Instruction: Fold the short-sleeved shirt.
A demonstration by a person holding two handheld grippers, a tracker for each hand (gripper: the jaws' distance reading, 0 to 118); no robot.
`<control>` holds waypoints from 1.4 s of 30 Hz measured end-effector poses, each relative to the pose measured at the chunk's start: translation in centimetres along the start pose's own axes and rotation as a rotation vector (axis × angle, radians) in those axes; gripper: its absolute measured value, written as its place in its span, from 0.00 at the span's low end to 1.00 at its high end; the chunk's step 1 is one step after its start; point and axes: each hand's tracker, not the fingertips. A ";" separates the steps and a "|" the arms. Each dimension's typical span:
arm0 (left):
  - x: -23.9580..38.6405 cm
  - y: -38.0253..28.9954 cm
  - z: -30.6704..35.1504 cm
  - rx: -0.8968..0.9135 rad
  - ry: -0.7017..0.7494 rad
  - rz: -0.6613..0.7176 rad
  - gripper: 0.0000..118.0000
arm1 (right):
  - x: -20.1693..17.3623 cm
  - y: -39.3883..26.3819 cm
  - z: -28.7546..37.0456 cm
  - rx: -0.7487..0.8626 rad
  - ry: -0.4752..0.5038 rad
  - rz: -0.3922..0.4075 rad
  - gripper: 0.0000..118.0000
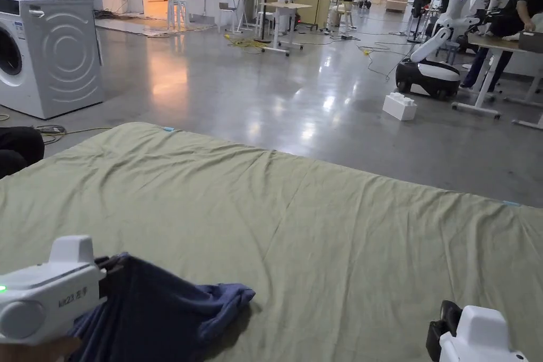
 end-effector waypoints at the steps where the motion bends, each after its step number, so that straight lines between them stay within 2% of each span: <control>1: 1.1 1.2 0.2 0.025 -0.018 -0.015 0.04 | 0.2 0.2 0.2 0.007 -0.003 -0.002 0.00; 10: 10.8 7.7 -0.3 0.131 -0.197 -0.112 0.04 | 2.9 1.7 2.0 0.066 -0.042 -0.019 0.00; 19: 22.5 8.8 -2.4 0.123 -0.414 -0.212 0.04 | 6.9 2.7 4.1 0.106 -0.116 -0.043 0.00; 25: 30.2 6.0 -4.2 0.049 -0.565 -0.247 0.04 | 9.8 2.4 5.3 0.111 -0.168 -0.060 0.00; 30: 35.8 0.0 -4.5 -0.056 -0.639 -0.287 0.04 | 11.7 1.9 6.2 0.105 -0.205 -0.074 0.00; 39: 36.6 -9.4 -5.9 -0.238 -0.633 -0.273 0.04 | 12.9 1.1 6.9 0.083 -0.225 -0.075 0.00; 41: 36.0 -10.3 -5.8 -0.260 -0.627 -0.270 0.11 | 12.8 1.0 6.9 0.077 -0.219 -0.075 0.00; 42: 35.7 -10.6 -5.7 -0.267 -0.630 -0.267 0.18 | 12.8 1.0 6.9 0.074 -0.217 -0.074 0.00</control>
